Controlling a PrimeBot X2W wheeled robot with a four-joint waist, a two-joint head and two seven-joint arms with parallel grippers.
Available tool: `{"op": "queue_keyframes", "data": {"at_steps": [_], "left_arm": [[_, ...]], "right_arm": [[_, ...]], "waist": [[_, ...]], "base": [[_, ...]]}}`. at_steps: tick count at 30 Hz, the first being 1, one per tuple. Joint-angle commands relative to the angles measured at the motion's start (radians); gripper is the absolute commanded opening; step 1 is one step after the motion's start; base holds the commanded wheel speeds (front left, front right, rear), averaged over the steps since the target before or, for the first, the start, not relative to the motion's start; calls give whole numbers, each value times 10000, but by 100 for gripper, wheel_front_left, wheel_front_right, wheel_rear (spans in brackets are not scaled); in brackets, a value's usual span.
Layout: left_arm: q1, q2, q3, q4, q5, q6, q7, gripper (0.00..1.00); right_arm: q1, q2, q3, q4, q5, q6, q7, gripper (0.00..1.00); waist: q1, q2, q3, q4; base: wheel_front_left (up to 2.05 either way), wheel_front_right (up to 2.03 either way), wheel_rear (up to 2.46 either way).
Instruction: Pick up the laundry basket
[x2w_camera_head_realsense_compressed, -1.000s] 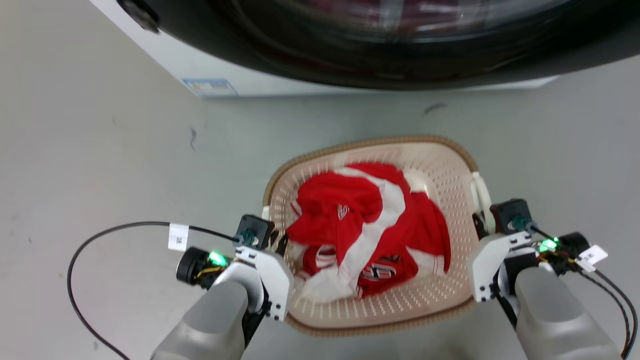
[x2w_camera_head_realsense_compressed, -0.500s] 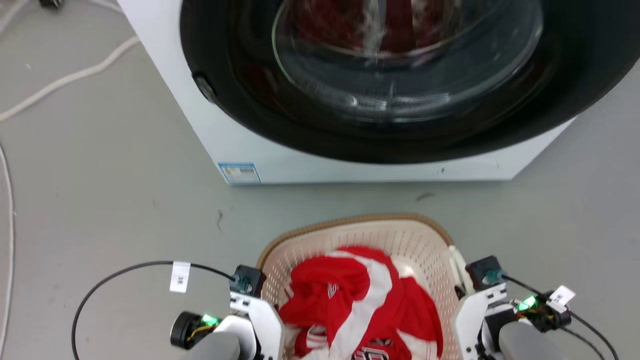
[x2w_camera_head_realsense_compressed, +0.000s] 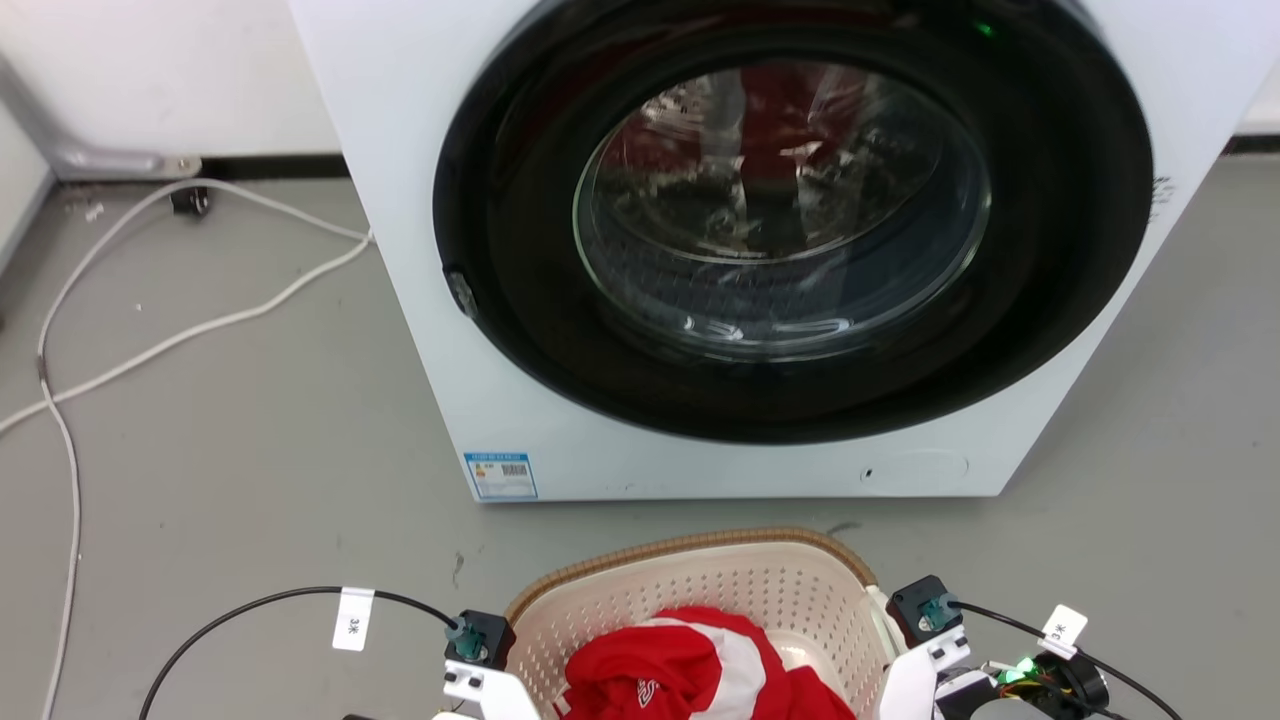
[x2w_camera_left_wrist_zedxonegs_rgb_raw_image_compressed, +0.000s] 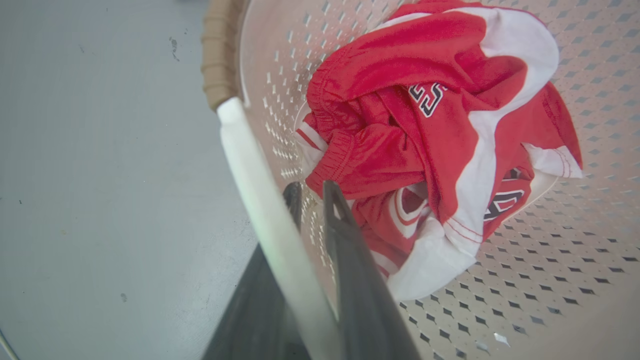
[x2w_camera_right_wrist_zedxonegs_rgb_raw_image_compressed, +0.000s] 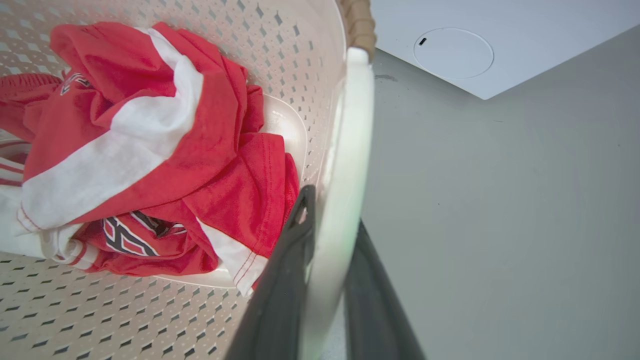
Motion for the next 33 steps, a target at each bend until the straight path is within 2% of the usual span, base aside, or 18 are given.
{"op": "queue_keyframes", "data": {"at_steps": [1,20,33], "left_arm": [[130,-138,-164,-164,-35,-12,103,0],[-24,72,-925,-444,-1011,-13,1482,0],[-144,136,-1388,-438,-1542,-14,1635,0]], "right_arm": [[54,358,293,-138,157,132,58,0],[-213,312,1554,117,1467,132,1266,0],[-341,232,2147,162,2118,132,1432,0]], "waist": [[3,-1,-318,-75],[3,-1,-1105,-288],[3,-1,-1223,-383]], "base": [[0,0,0],[0,0,0],[0,0,0]]}}
